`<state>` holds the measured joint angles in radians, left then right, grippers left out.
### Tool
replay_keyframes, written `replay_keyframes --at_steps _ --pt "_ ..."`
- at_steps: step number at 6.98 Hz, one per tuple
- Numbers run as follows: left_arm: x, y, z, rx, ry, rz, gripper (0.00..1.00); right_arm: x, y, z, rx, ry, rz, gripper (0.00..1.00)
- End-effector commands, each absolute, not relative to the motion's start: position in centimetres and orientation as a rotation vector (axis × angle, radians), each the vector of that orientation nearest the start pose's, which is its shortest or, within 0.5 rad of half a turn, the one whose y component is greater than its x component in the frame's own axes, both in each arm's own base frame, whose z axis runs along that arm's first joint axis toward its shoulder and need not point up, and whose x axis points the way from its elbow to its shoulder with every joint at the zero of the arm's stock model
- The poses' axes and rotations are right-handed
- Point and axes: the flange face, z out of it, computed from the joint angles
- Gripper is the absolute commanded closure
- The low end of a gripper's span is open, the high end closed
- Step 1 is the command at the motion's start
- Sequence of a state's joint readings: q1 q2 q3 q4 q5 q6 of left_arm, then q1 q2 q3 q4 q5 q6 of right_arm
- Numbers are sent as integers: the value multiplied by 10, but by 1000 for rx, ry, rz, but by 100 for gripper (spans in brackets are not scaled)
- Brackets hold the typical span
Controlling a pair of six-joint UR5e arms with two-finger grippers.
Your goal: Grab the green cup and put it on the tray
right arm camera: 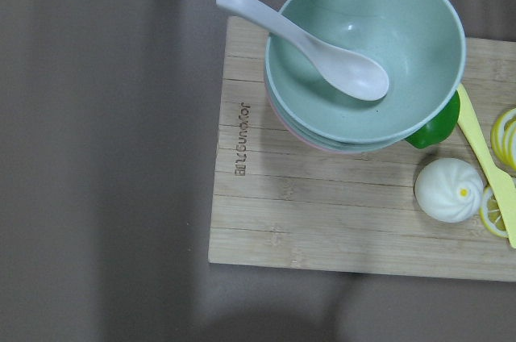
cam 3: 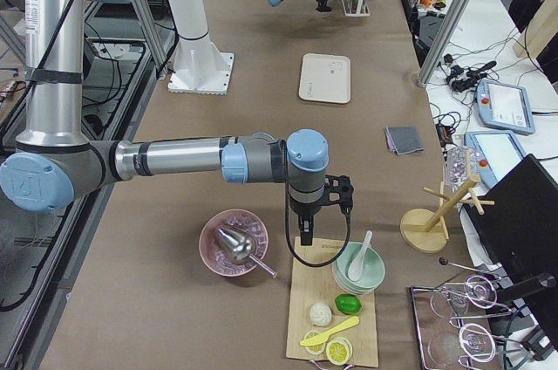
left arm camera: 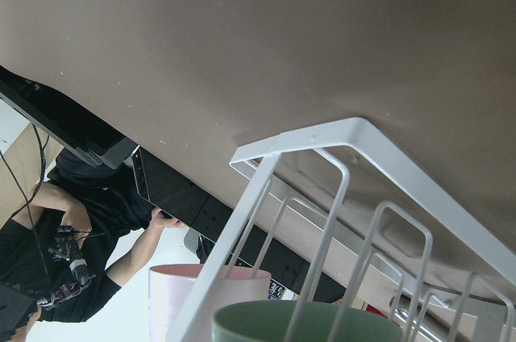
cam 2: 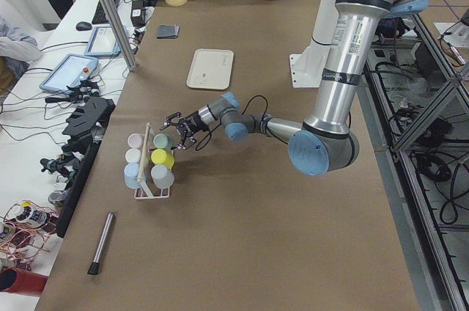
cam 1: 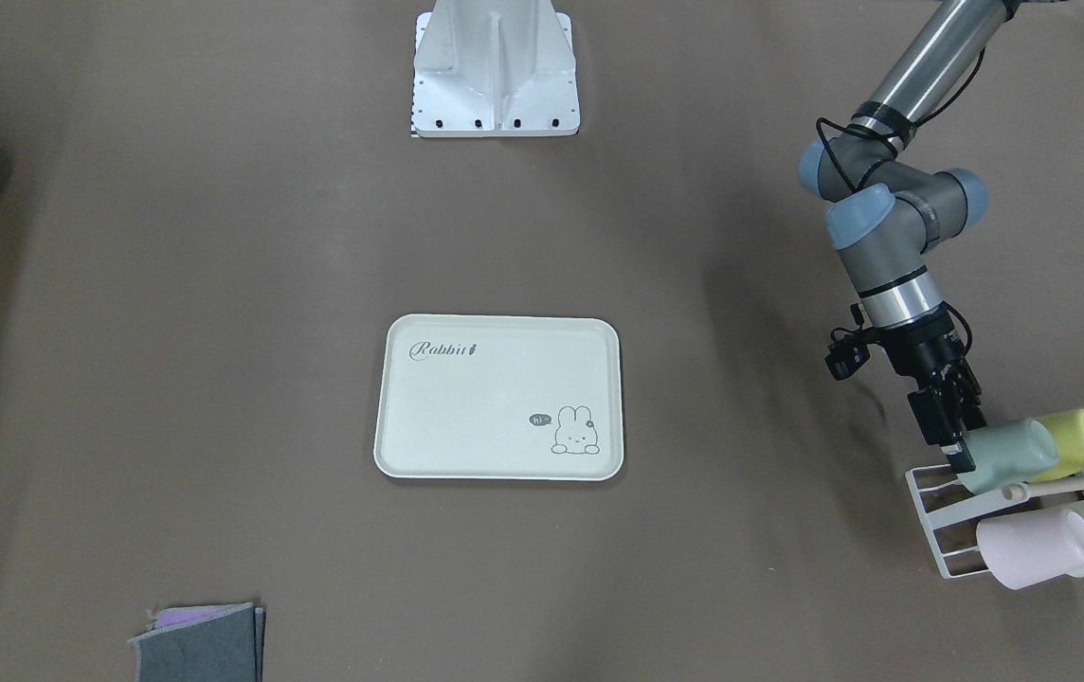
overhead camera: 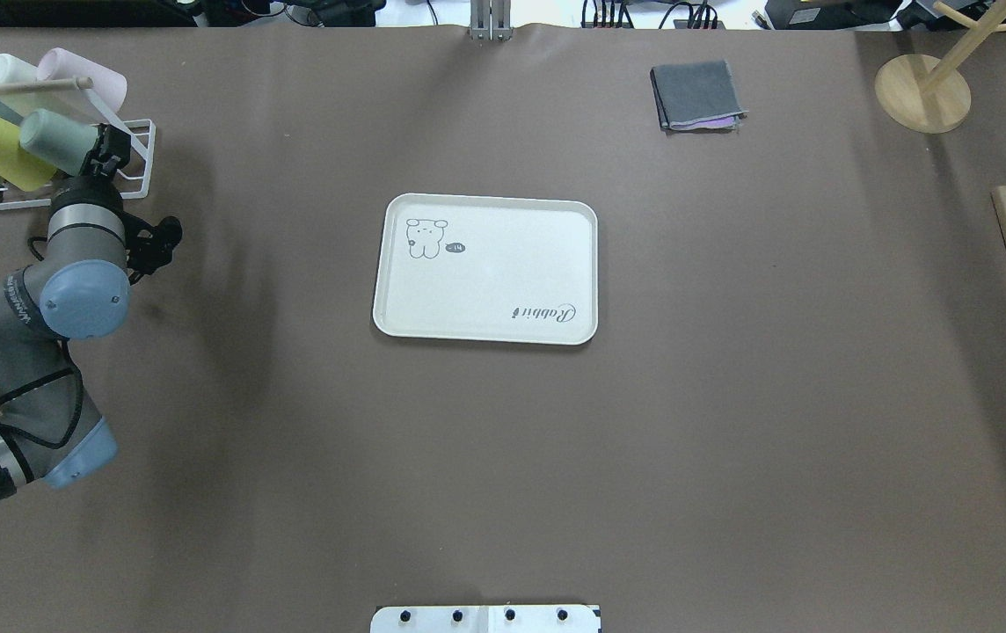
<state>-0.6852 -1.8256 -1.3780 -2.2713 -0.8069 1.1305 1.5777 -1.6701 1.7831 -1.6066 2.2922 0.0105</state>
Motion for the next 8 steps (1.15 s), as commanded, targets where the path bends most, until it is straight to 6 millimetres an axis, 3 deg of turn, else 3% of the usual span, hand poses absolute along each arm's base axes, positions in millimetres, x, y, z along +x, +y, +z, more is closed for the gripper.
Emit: replay_keyframes --at_steps 1,8 --pt "352 -551 544 714 -902 1523 3 70 -452 615 63 -724 -8 0" --pt "359 -557 550 701 -912 1524 5 69 -451 614 52 -744 -5 0"
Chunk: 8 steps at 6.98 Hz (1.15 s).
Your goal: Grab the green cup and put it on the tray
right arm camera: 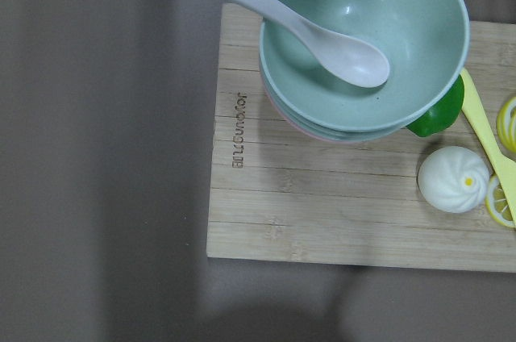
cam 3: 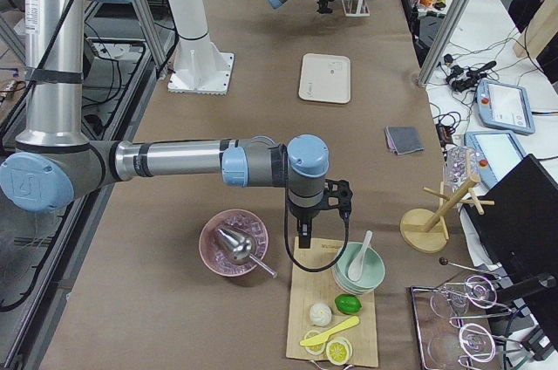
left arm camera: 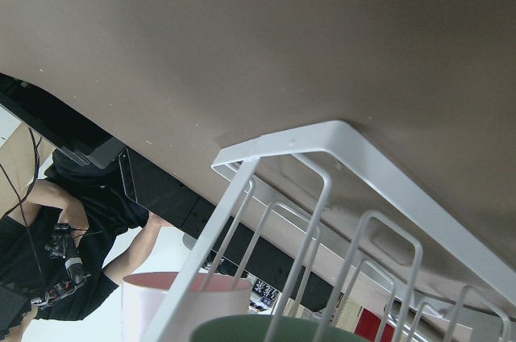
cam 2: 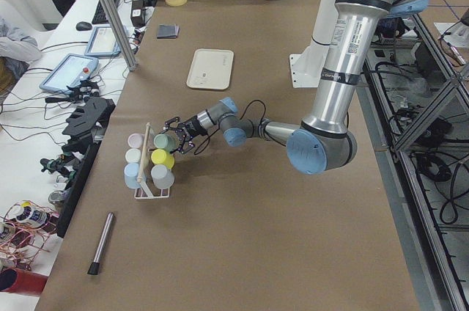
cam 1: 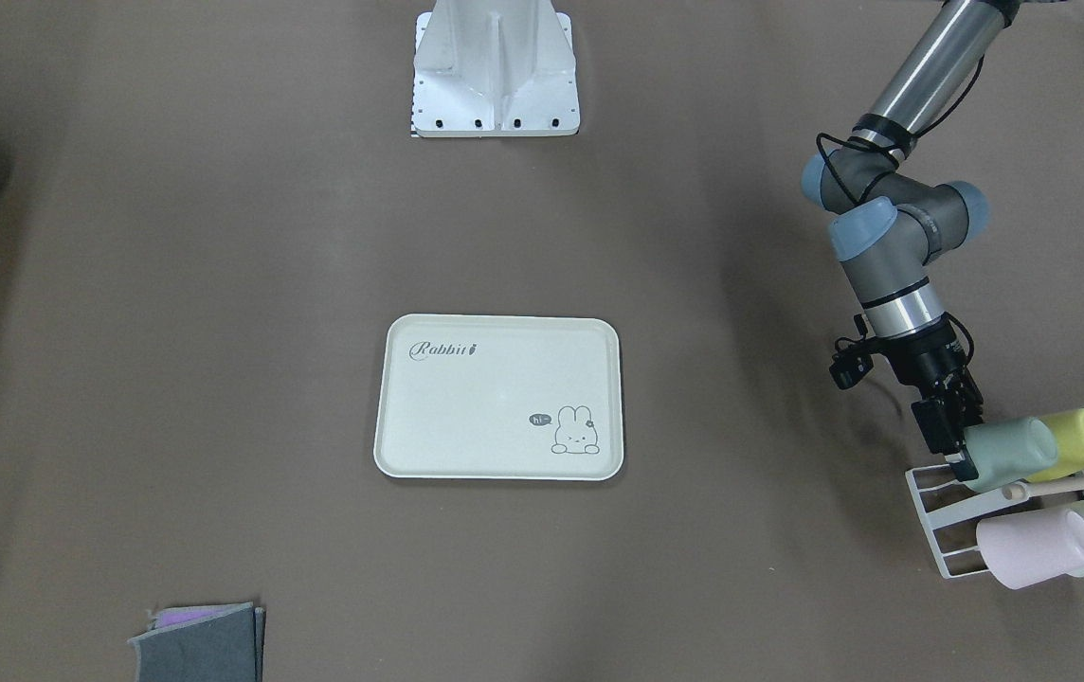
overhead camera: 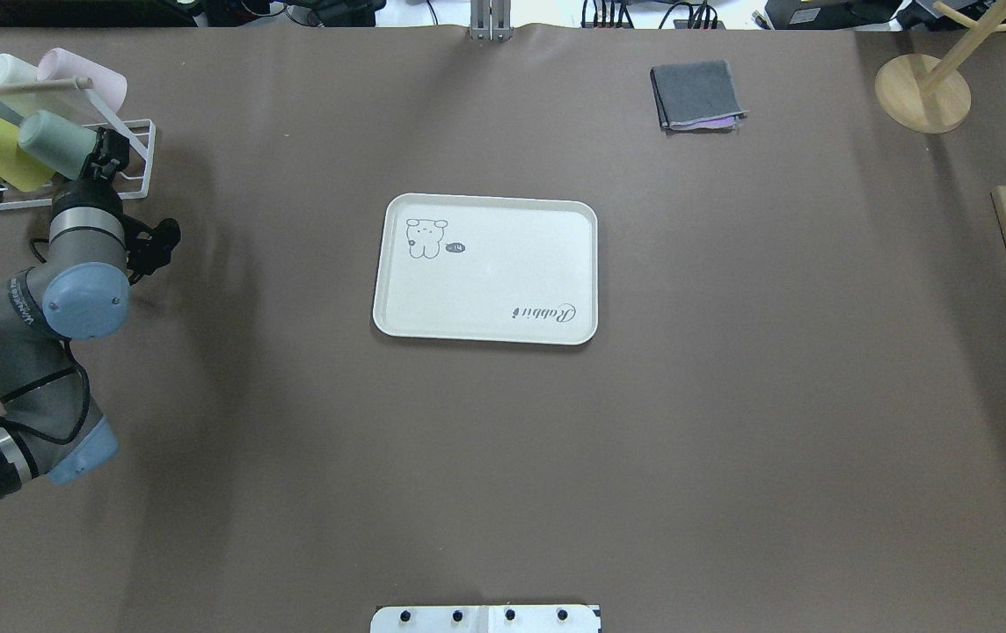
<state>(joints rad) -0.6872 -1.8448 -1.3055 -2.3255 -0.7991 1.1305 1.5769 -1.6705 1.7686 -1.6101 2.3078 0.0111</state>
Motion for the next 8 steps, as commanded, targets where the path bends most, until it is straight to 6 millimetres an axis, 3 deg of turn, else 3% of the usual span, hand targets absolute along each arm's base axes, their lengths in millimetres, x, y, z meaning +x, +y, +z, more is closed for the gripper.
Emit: replay_keyframes --at_steps 1,8 --pt "359 -557 550 699 -912 1525 6 69 -451 614 54 -744 -6 0" --pt "358 -561 539 702 -949 1570 14 69 -451 615 54 -742 -6 0"
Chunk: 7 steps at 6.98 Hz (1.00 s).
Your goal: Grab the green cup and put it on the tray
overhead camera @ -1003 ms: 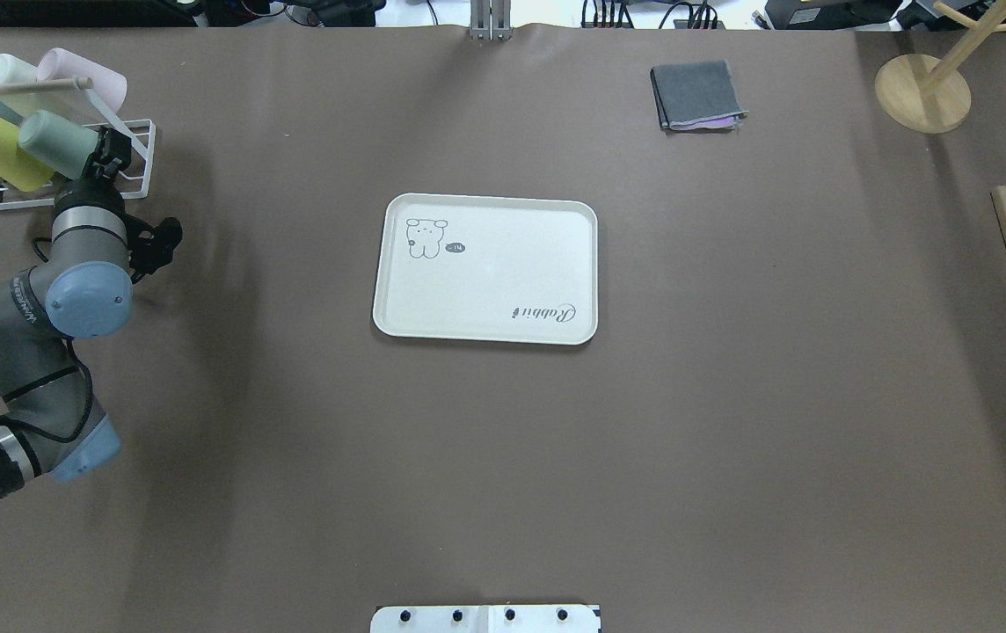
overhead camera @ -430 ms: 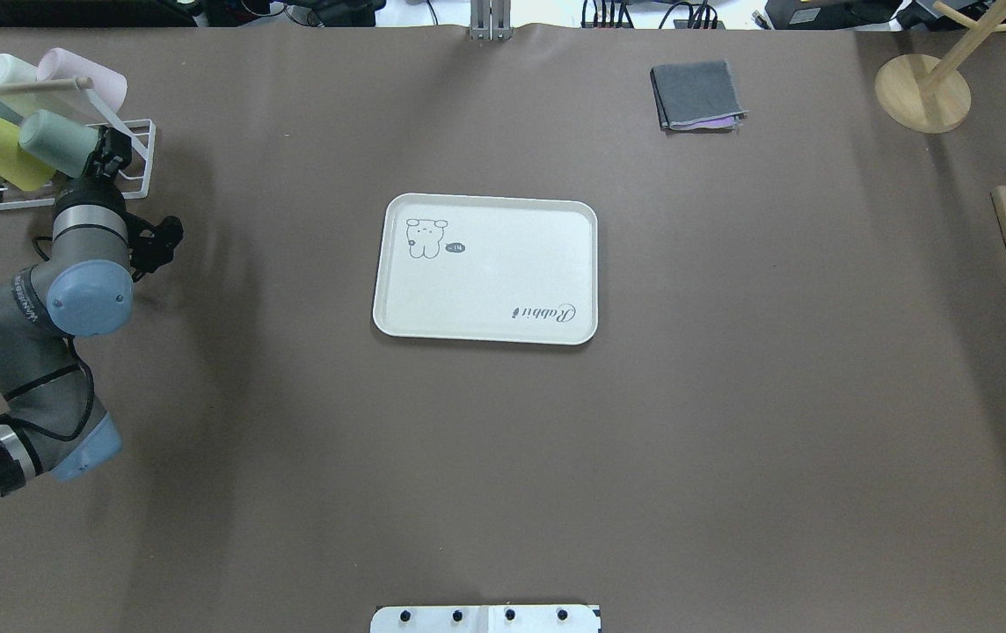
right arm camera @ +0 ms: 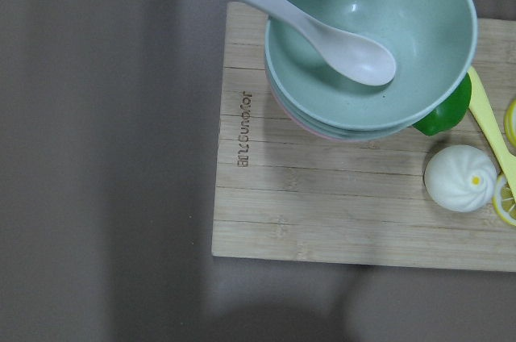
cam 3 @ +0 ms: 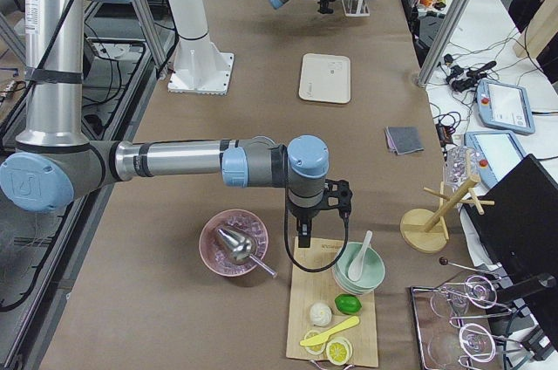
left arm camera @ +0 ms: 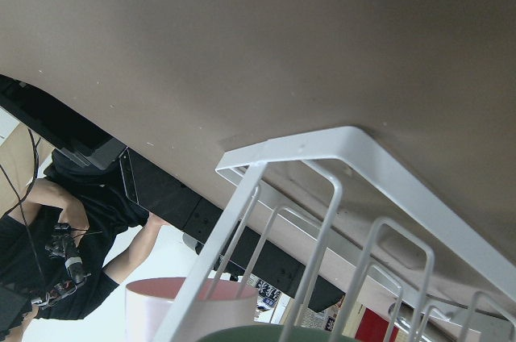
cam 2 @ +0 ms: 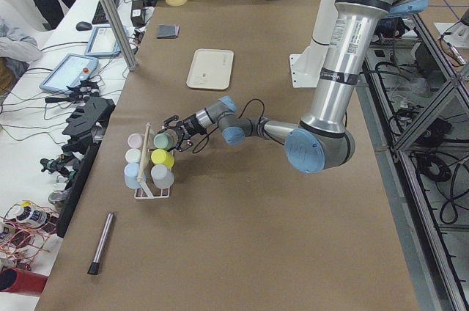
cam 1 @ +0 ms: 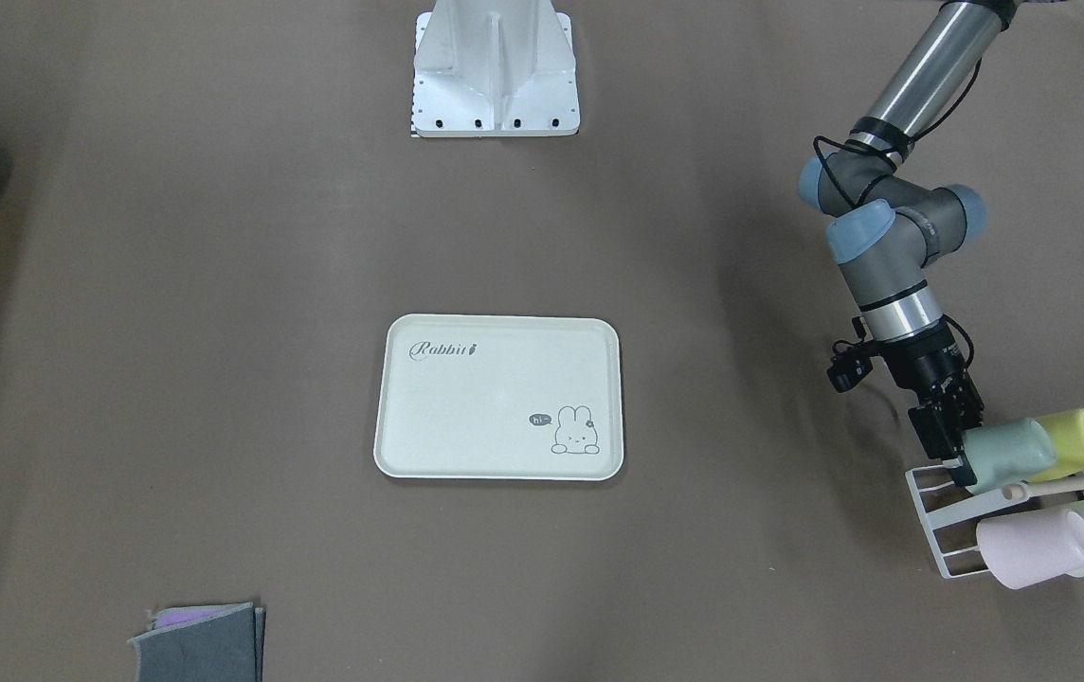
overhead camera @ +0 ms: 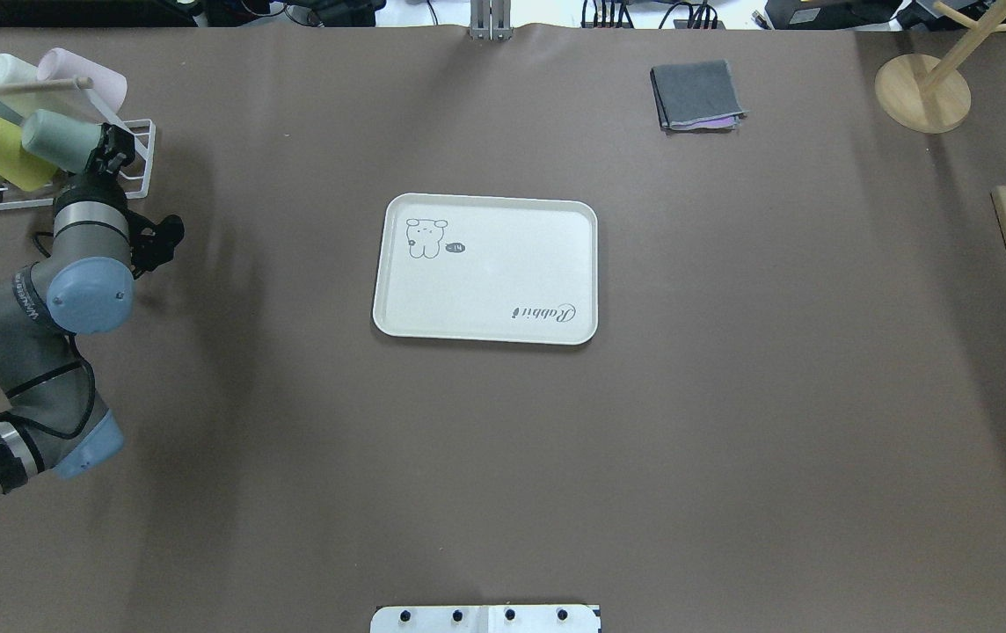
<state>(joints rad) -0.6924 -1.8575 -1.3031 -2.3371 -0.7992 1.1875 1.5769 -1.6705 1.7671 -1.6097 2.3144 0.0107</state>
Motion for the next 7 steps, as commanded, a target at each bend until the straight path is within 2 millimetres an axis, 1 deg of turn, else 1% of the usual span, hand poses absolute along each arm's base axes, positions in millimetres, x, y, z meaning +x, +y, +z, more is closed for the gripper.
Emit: replay_keyframes --at_steps 1,3,4,7 --pt "358 -561 538 704 -950 1570 14 69 -452 615 55 -742 -6 0" --pt "358 -561 538 714 -949 1563 14 69 -451 616 54 -742 -6 0" --pt "357 -562 538 714 -950 1562 15 69 -451 616 52 -742 -5 0" --pt "350 -563 528 744 -989 1580 16 69 -451 616 51 -741 -4 0"
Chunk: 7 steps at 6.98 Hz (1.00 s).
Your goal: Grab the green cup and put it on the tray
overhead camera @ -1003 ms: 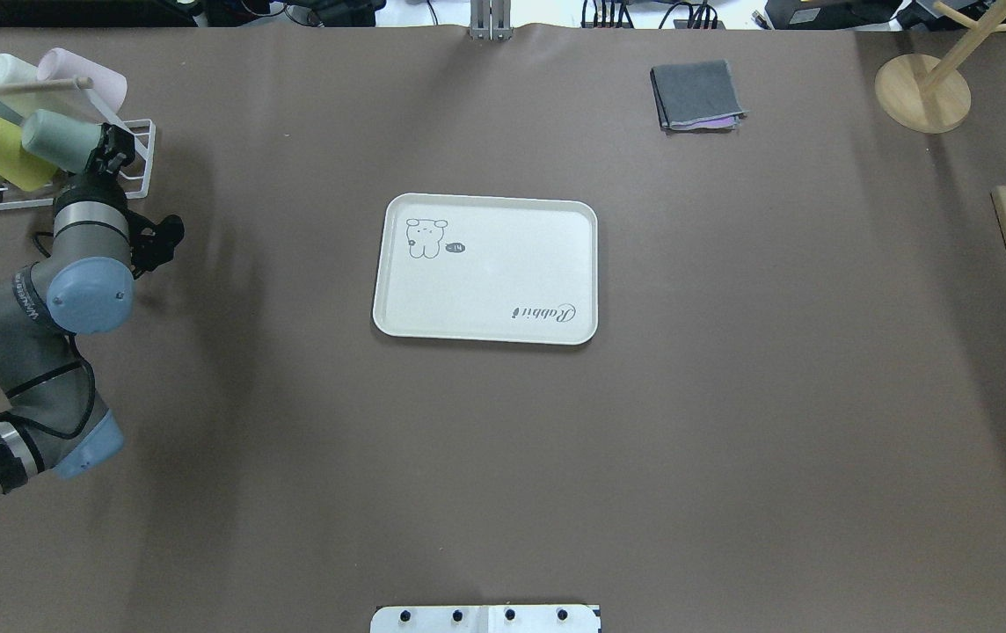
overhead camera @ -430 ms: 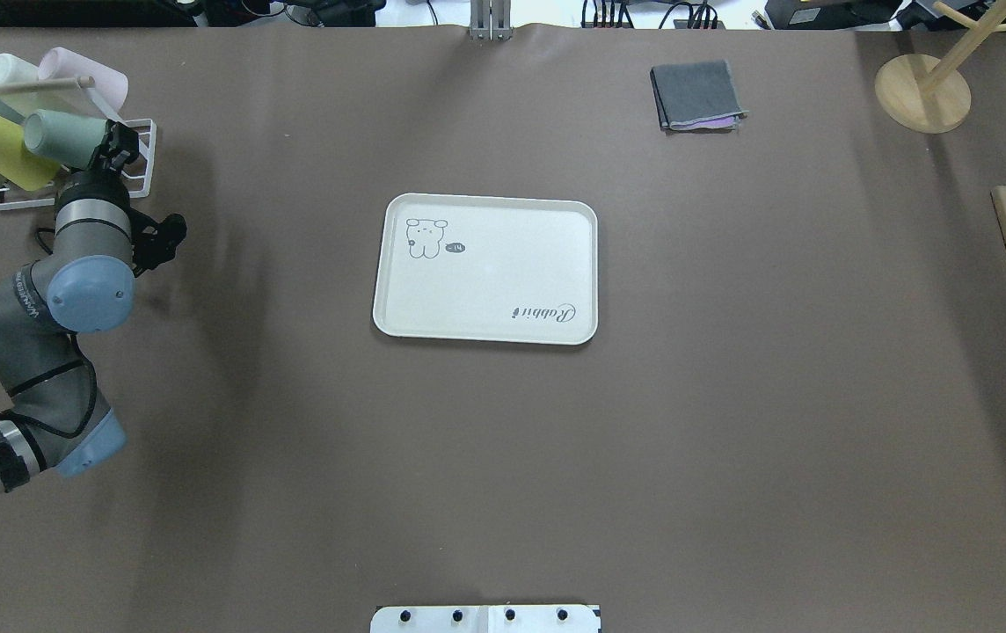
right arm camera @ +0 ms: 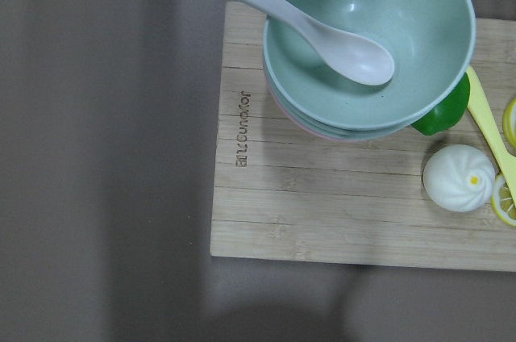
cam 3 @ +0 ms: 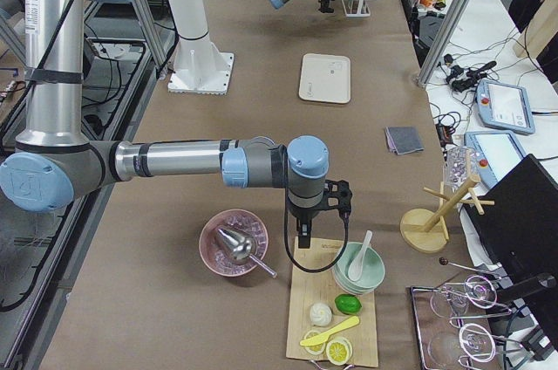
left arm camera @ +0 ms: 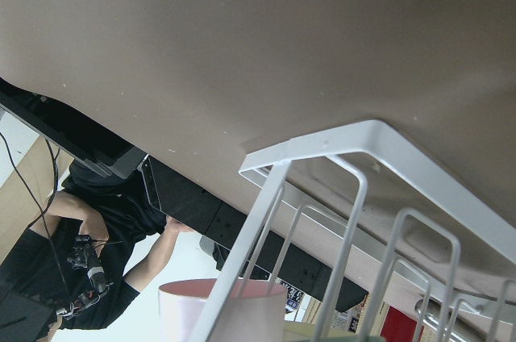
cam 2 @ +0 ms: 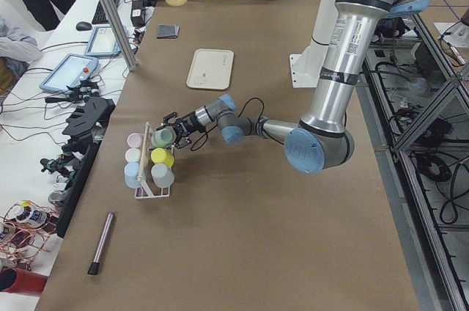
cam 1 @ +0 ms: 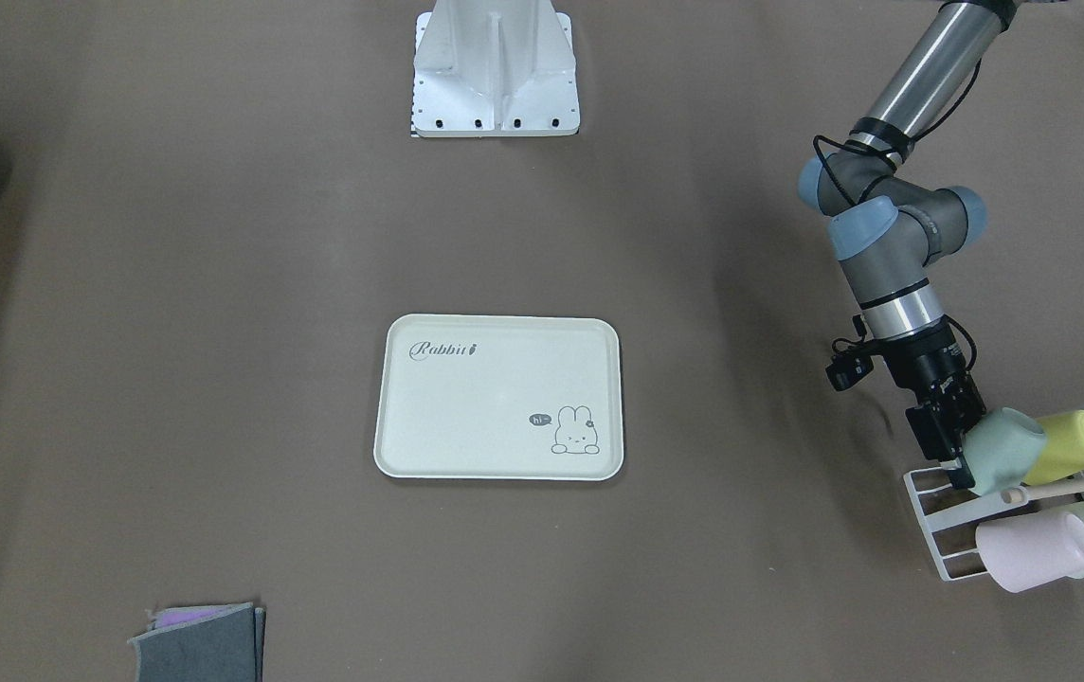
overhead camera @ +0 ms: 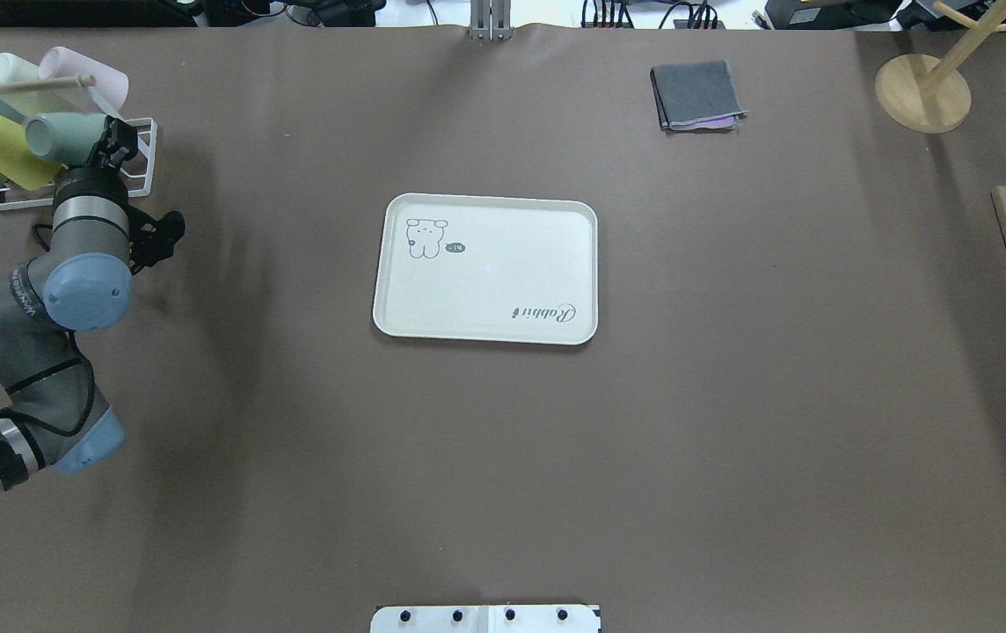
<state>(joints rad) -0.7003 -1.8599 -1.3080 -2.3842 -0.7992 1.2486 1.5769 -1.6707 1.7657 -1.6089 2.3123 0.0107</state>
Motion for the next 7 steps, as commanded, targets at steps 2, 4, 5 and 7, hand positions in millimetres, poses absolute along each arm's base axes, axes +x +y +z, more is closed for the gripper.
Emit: replay_keyframes --at_steps 2,4,5,7 --pt "345 -565 526 755 -1008 1586 16 69 -451 616 50 -741 -3 0" --pt "338 -563 525 756 -1010 1580 16 69 -451 616 49 -742 -2 0" --pt "333 -562 524 759 -1015 1576 16 68 -451 616 47 -748 -2 0" --pt "321 -559 519 767 -1030 1573 16 67 -451 616 47 -750 -3 0"
